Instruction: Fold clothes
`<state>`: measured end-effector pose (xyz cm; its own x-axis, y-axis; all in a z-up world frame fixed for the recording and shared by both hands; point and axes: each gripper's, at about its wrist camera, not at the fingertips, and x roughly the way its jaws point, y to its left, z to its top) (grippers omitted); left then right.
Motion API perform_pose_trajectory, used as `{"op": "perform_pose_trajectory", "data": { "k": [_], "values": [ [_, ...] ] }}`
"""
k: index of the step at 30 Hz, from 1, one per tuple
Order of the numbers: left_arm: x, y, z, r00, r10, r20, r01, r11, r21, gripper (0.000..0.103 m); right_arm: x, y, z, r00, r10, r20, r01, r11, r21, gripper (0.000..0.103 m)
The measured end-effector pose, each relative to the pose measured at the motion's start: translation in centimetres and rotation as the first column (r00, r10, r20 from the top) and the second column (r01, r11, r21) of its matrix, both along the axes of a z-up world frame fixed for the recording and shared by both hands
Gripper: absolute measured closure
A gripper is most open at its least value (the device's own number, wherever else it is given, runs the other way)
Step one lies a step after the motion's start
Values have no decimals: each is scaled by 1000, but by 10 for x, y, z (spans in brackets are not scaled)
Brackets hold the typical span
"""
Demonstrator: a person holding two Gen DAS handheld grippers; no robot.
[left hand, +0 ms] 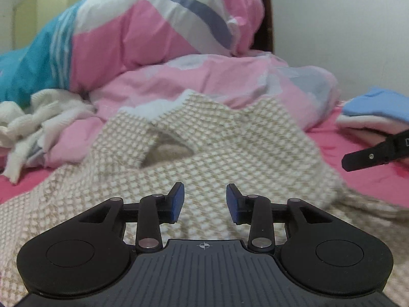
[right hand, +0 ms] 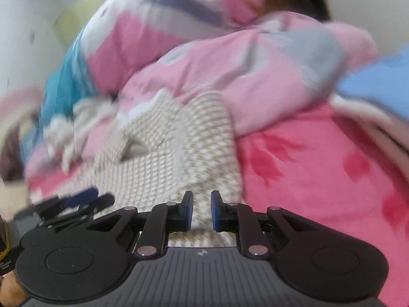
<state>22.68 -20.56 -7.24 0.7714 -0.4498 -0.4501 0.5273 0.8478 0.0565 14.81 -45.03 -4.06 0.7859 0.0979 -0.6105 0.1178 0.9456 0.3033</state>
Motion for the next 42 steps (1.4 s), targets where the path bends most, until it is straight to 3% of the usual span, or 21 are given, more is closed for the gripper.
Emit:
{"op": "perform_pose_trajectory", "data": {
  "k": [2, 5, 9, 14, 16, 20, 23, 28, 32, 34, 42],
  "values": [
    [3, 5, -13, 999, 24, -26, -24, 999, -25, 67, 20, 6, -14, 999, 10, -54, -13, 999, -48, 90],
    [16, 18, -21, 994, 25, -103, -35, 994, -104, 67, 47, 8, -46, 994, 10, -106, -19, 996, -83, 99],
    [14, 35, -16, 995, 4, -95, -24, 977, -213, 67, 42, 10, -39, 994, -4, -109, -5, 997, -81, 99],
    [11, 28, -18, 996, -15, -85, -1, 983, -182, 66, 38, 16, -10, 998, -2, -65, -6, 992, -128, 98],
    [10, 28, -18, 997, -12, -80, -3, 984, -176, 66, 49, 15, -12, 998, -14, -60, 5, 989, -151, 98],
    [1, 30, -15, 999, -43, -24, 37, 980, -195, 62, 74, 11, -45, 994, -28, -106, 9, 986, -169, 100],
    [-11, 12, -17, 994, -108, 24, 110, 989, -98, 49, 76, 12, -30, 992, -42, -117, 24, 988, -155, 98],
    [-24, -15, -25, 987, -146, 65, 141, 987, 82, 48, 85, 13, -1, 999, -35, -40, 29, 986, -161, 98],
    [-20, -9, -28, 989, -141, 38, 139, 989, 55, 48, 129, 0, -34, 993, -74, -94, 58, 985, -161, 100],
    [-15, -6, -28, 990, -139, 12, 139, 990, 35, 48, 138, -5, -45, 991, -92, -94, 80, 990, -116, 100],
    [-12, -5, -28, 990, -140, -9, 140, 990, 24, 47, 112, -18, -10, 994, -105, 5, 105, 991, -85, 99]
  ]
}}
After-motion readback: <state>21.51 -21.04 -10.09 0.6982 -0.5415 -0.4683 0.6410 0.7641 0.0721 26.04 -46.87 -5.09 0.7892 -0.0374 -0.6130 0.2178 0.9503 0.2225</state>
